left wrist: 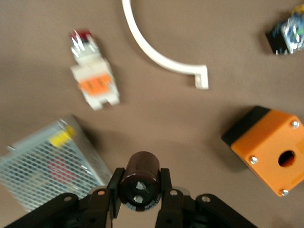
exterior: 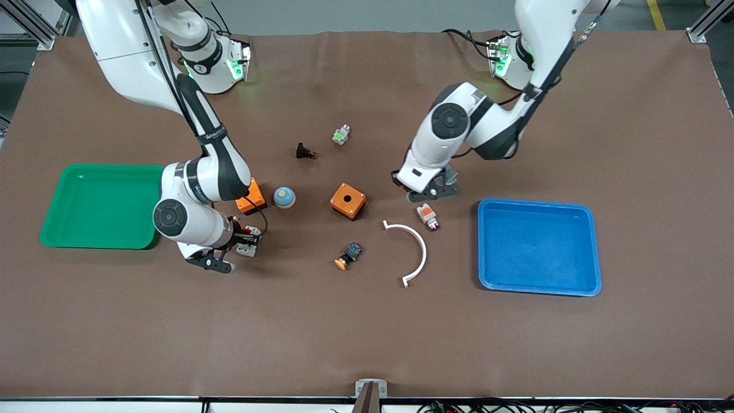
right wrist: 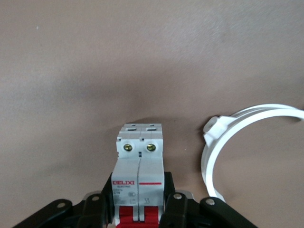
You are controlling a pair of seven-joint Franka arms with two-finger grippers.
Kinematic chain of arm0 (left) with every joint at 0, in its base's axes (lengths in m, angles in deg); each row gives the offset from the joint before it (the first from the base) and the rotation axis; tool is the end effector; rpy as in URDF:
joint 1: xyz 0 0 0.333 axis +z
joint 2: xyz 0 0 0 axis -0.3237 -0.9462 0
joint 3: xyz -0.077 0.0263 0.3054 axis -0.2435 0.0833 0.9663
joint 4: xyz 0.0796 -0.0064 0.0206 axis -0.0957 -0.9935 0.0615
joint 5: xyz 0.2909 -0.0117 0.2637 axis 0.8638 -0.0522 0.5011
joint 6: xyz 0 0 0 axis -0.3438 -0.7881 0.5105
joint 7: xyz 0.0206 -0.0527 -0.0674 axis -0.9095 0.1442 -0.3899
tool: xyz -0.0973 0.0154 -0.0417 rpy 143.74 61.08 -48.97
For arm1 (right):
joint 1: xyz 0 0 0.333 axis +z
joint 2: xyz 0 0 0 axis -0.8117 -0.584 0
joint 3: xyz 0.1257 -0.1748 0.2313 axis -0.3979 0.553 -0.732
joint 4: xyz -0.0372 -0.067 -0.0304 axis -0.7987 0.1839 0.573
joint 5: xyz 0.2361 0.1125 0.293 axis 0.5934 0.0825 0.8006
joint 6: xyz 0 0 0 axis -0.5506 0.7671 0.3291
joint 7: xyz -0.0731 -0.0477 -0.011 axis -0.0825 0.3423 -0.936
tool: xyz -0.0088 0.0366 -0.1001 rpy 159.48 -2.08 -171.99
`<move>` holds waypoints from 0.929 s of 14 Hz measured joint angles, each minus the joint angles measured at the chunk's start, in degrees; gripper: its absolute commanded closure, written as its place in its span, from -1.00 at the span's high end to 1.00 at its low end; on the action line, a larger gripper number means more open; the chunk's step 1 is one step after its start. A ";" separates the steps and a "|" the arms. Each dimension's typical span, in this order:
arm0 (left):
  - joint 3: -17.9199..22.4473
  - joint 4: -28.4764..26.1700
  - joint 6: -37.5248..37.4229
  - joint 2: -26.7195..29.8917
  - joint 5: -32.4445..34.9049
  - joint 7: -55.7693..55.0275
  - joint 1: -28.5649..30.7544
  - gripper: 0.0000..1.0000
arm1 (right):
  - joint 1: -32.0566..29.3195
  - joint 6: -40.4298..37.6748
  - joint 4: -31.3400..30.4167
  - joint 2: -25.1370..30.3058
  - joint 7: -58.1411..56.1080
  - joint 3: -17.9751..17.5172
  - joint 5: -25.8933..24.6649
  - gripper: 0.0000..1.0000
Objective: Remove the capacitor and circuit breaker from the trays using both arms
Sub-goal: 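Carry the breaker beside the white clip while the left gripper carries the capacitor, then release the breaker on the table while the left gripper sets down the capacitor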
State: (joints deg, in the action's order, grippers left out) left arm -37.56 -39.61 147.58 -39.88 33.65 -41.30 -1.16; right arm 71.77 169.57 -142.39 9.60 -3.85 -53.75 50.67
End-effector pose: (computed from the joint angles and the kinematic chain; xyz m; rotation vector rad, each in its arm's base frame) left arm 0.4494 -0.4175 0.2635 2.9907 0.3696 -0.1411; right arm 0.6204 0.1622 0.2131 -3.0405 0.4264 0.2189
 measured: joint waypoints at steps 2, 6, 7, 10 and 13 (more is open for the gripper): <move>0.11 0.01 2.38 -2.81 0.76 -3.32 -2.55 -0.99 | -0.37 -0.15 0.93 0.08 -0.01 0.39 0.00 0.89; 0.15 1.14 5.10 -7.73 10.97 -14.62 -3.99 -0.72 | -4.81 -3.57 3.32 4.05 -6.76 1.26 -0.01 0.99; 0.20 1.76 5.10 -8.64 12.02 -15.62 -3.97 -0.17 | -6.95 -6.66 3.66 6.30 -10.77 1.36 -0.01 0.99; 0.44 3.37 5.11 -9.96 12.48 -15.91 -3.90 1.00 | -12.78 -16.35 3.91 14.06 -20.16 1.54 -0.01 0.99; 0.75 5.39 3.82 -9.75 12.49 -16.01 -3.42 1.00 | -14.61 -24.72 3.89 21.97 -21.70 1.92 -0.52 0.99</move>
State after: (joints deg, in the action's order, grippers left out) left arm -36.81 -34.22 151.41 -49.63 46.15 -57.31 -4.58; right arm 57.15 144.85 -138.50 31.57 -25.55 -51.83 50.14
